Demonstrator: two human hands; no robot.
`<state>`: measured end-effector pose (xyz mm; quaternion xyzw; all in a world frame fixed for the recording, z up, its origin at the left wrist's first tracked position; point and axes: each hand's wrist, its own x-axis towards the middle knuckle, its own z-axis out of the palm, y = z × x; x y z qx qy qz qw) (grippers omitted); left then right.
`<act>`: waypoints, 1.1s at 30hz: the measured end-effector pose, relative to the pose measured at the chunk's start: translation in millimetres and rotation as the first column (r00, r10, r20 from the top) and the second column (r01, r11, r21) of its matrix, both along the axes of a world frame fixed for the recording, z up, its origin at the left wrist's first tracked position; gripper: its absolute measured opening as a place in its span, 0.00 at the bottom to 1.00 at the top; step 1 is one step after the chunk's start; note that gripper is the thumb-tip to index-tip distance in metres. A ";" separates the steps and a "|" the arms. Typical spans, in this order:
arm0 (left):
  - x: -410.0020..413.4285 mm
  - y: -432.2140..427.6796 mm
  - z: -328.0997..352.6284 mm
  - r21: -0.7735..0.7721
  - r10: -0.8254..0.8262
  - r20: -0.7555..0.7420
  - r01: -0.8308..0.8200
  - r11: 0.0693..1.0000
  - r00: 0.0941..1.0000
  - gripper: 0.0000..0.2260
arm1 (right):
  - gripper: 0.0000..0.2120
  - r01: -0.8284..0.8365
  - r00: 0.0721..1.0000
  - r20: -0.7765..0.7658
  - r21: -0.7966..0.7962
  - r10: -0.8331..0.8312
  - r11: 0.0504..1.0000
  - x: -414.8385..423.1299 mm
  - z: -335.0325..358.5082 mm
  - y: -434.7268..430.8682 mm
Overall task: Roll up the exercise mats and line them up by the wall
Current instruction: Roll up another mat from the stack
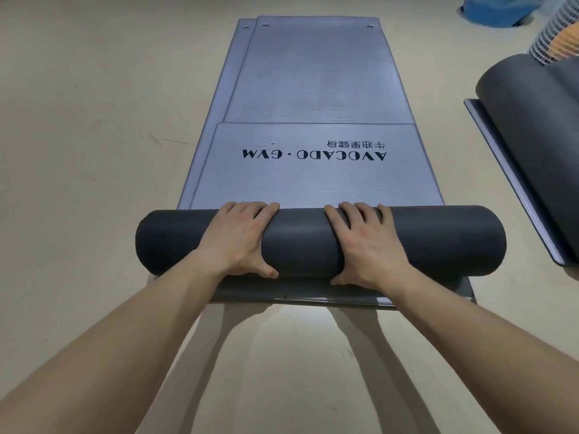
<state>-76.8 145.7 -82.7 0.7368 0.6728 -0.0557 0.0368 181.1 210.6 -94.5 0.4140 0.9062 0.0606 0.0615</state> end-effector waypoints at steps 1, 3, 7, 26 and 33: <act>2.1 -3.1 -3.8 0.024 0.017 -0.037 -0.016 1.000 0.999 0.60 | 0.64 -0.001 1.000 0.002 -0.017 0.001 1.000 -2.1 2.6 7.2; 8.1 -7.2 -8.7 0.066 0.059 -0.094 -0.053 0.996 0.994 0.61 | 0.61 -0.019 1.000 0.018 -0.093 0.020 0.996 -9.1 15.5 22.2; 16.0 -2.0 5.0 0.014 0.072 -0.052 -0.071 0.997 0.996 0.53 | 0.55 -0.010 0.997 0.067 -0.249 0.027 0.968 -15.6 35.8 30.9; 20.8 8.3 7.8 -0.107 -0.097 0.018 0.098 0.989 0.995 0.59 | 0.61 0.055 0.990 -0.109 -0.268 -0.087 0.962 26.1 28.9 10.7; 16.2 9.6 -4.2 0.052 -0.025 -0.079 0.029 0.998 0.997 0.60 | 0.62 0.057 0.998 -0.016 -0.197 -0.061 0.979 20.5 38.5 36.8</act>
